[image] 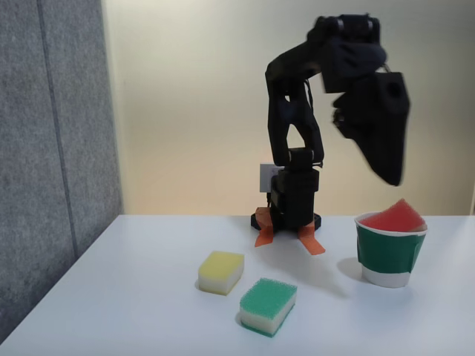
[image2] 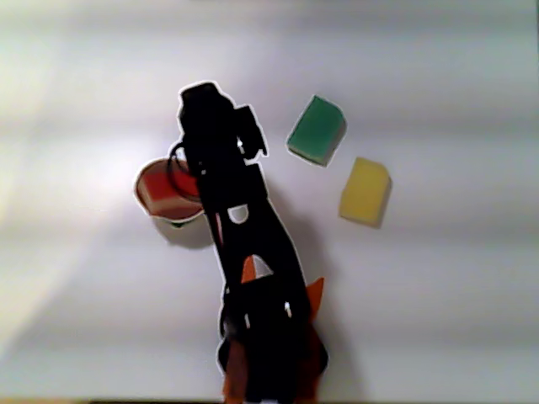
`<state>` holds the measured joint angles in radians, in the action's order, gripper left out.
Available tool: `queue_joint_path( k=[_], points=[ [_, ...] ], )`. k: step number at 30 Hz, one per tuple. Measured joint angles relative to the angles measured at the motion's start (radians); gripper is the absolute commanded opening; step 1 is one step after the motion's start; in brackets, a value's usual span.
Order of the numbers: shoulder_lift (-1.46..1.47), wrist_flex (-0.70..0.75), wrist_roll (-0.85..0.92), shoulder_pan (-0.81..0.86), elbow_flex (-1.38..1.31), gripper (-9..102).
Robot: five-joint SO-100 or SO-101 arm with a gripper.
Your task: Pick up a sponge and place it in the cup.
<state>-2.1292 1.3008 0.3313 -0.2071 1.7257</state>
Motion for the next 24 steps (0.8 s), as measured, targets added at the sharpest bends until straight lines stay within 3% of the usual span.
queue_joint_path(
  k=[4,9,14,19,24],
  points=[
    [-0.038,-0.129,0.046,0.060,0.084,0],
    [-0.210,-0.449,0.044,0.161,0.423,0],
    [-0.405,-0.606,0.028,0.207,0.732,0],
    [-0.672,-0.607,0.005,0.275,0.969,0],
    [-0.999,-0.494,-0.069,0.316,1.181,0]
  ],
)
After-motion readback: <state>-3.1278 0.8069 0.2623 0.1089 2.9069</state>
